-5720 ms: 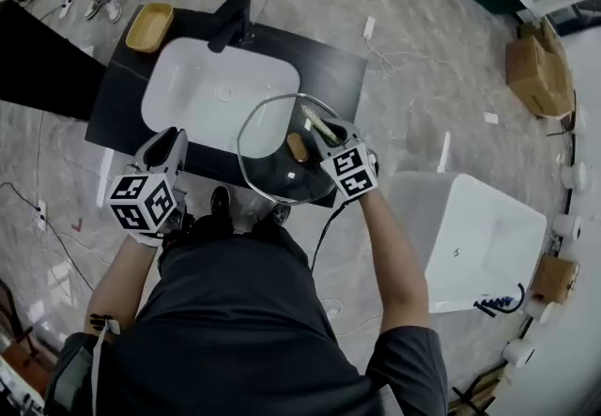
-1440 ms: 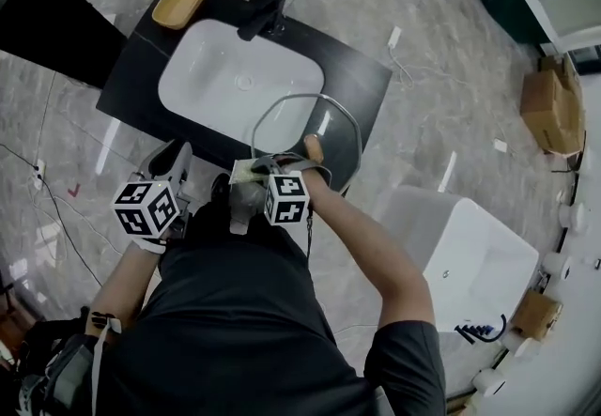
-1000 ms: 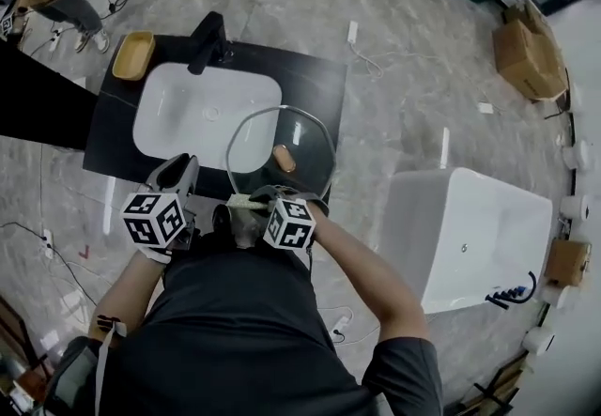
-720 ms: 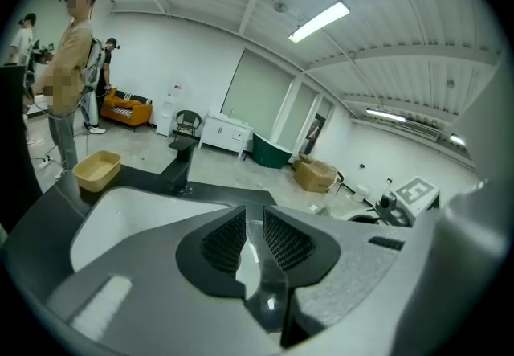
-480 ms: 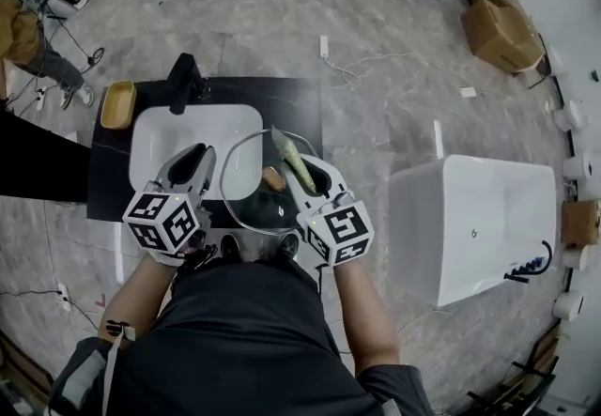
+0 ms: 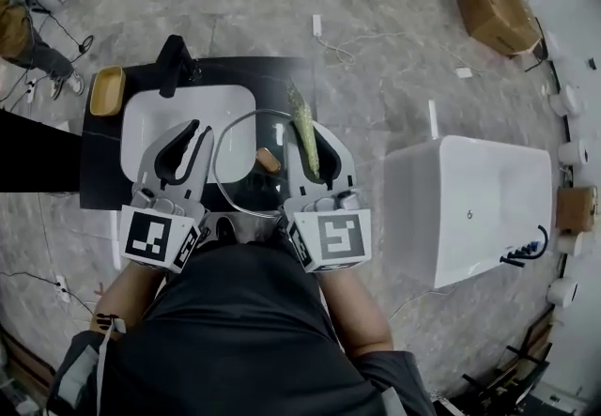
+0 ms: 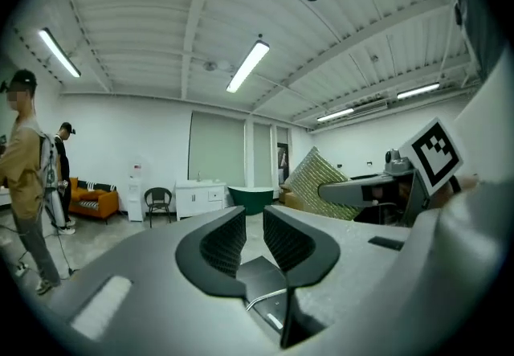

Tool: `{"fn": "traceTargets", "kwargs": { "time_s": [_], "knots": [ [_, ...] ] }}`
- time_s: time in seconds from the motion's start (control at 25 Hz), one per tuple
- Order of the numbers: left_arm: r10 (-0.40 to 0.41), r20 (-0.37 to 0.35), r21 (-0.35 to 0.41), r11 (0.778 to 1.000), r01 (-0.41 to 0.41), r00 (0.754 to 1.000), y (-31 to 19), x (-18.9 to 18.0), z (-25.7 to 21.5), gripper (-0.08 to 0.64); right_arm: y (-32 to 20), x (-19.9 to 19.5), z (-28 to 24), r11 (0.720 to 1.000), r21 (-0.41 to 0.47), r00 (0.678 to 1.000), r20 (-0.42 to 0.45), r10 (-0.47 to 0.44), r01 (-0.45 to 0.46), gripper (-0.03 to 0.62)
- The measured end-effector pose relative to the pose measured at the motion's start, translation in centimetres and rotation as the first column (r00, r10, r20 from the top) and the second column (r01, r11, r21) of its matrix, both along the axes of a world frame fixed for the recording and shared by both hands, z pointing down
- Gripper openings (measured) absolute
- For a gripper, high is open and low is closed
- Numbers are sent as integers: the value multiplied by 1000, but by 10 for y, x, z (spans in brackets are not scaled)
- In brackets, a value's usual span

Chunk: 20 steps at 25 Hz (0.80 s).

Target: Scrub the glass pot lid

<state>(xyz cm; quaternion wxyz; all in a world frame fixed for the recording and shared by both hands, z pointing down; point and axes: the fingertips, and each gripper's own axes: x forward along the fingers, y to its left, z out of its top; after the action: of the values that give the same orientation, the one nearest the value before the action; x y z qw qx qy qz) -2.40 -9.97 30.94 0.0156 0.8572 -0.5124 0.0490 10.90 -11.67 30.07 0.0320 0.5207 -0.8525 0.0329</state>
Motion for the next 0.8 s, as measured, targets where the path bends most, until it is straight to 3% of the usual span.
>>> {"fn": "traceTargets", "kwargs": {
  "time_s": [0.12, 0.28, 0.44, 0.8],
  "knots": [
    [-12, -32, 42, 999, 14, 999, 7, -1, -8, 71, 12, -16, -12, 993, 94, 998, -3, -67, 67, 64],
    [-41, -50, 52, 998, 44, 998, 11, -8, -13, 71, 28, -39, -18, 975, 123, 982, 19, -186, 182, 64],
    [-49, -92, 13, 999, 51, 995, 15, -10, -8, 71, 33, -43, -22, 969, 148, 978, 39, -206, 198, 64],
    [-44, -115, 6, 999, 45, 992, 19, -4, -17, 71, 42, -37, -32, 968, 162, 975, 85, -207, 191, 64]
  ]
}}
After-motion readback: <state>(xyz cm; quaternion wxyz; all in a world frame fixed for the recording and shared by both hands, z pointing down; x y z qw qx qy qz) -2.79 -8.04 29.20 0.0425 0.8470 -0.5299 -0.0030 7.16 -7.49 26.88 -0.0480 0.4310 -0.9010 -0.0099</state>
